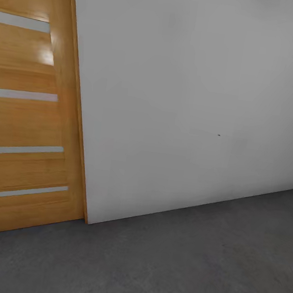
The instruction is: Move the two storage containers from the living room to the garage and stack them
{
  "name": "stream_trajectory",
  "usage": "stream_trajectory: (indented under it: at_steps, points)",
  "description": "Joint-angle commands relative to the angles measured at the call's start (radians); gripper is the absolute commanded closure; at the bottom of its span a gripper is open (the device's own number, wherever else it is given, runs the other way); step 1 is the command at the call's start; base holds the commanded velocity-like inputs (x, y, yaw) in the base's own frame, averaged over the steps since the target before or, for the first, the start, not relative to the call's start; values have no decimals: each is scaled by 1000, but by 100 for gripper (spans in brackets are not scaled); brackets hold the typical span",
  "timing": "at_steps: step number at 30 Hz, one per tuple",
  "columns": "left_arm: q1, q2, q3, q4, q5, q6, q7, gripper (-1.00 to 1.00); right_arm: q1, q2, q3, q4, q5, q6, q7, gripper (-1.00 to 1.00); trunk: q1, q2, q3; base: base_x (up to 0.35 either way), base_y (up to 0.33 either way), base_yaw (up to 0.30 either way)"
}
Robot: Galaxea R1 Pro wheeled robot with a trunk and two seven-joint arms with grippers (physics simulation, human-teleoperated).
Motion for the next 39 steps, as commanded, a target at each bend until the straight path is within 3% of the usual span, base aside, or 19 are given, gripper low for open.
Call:
stream_trajectory:
  at_steps: [1,20,28,39]
  points:
    - [0,6,4,-6,6,-6,0,-100,-2,3,6,1,6,-3,-3,-100,0,0,0,0,0,0]
    - [0,8,-3,-28,-2,-6,0,-100,-2,2,30,0,16,-11,2,-100,0,0,0,0,0,9]
    - [0,8,-3,-28,-2,-6,0,-100,-2,2,31,0,17,-52,-1,-100,0,0,0,0,0,235]
    - [0,8,-3,-28,-2,-6,0,-100,-2,2,32,0,17,-52,-2,-100,0,0,0,0,0,296]
